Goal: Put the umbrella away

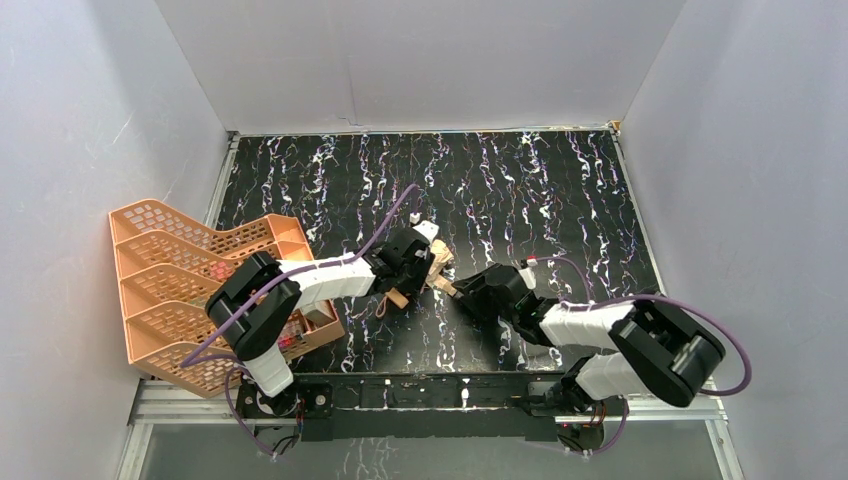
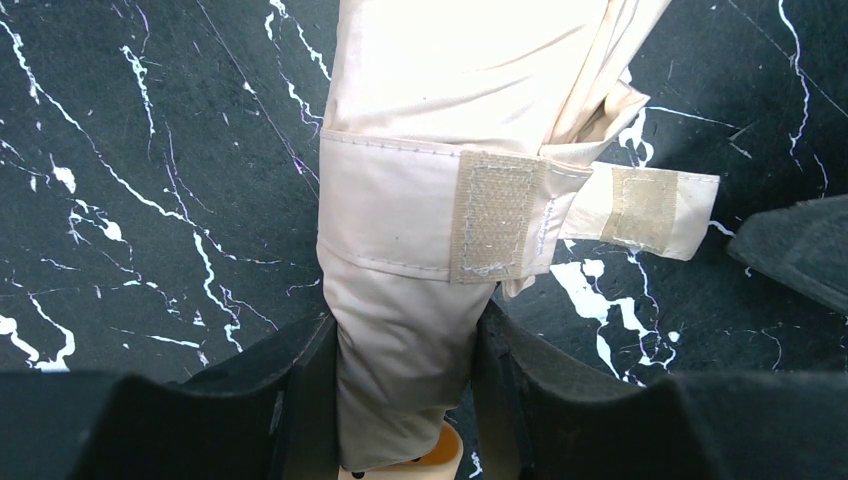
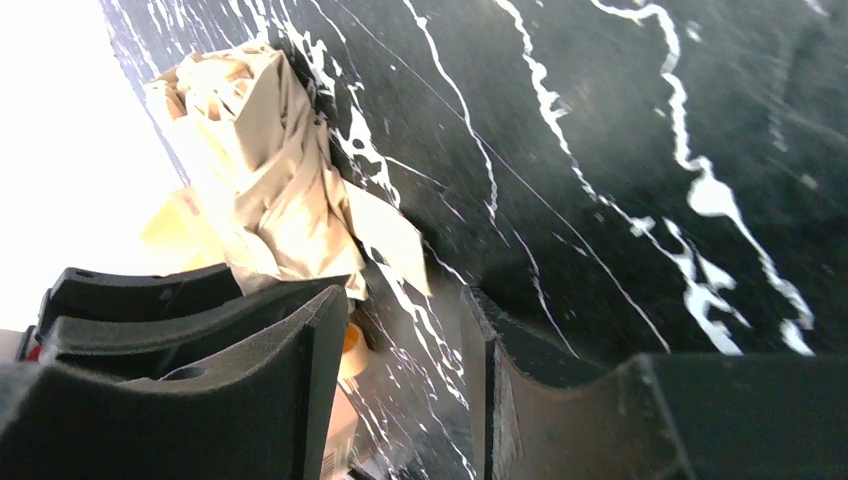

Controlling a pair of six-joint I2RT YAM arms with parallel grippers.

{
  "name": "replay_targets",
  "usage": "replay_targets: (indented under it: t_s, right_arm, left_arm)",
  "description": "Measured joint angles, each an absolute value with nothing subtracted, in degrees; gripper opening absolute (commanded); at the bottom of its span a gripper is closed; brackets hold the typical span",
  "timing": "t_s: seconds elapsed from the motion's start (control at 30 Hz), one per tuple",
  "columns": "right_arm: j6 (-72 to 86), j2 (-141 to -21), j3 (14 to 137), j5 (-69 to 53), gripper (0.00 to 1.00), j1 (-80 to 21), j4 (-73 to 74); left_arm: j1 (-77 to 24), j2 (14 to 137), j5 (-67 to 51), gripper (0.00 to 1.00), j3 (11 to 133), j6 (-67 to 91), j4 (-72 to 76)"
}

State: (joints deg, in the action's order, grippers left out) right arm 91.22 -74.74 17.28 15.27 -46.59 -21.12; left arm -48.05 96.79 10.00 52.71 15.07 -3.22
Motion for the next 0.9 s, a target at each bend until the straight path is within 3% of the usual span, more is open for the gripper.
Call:
replay_targets:
  t_s: [0.27,0.53,0.73,0.83,0.9]
  right_arm:
    - [88.66,-81.49,19.25,11.22,0.53,-44.14,-28.53]
    - [84.9,-85.08,18.85,8.56,0.43,-42.57,-35.03]
    - [81.91,-86.76,18.61,6.17,0.26,-41.28,-37.12]
    - [80.14,-86.76,18.46,5.89,0.05,-41.25,-36.97]
    - [77.84,-86.72,18.13,5.67,0.0,-41.25,-36.99]
  left_arm:
    - [-48.75,97.14,11.53,0.0,53.17,14.96,-3.68]
    - [-48.93,97.51,11.7,0.0,53.69,14.79,-4.32]
    - [-49.04,97.86,11.99,0.0,54.3,14.59,-4.97]
    - [-49.23,97.93,12.16,0.0,54.3,14.59,-4.99]
    - [-49.25,97.97,12.34,0.0,54.33,14.59,-4.97]
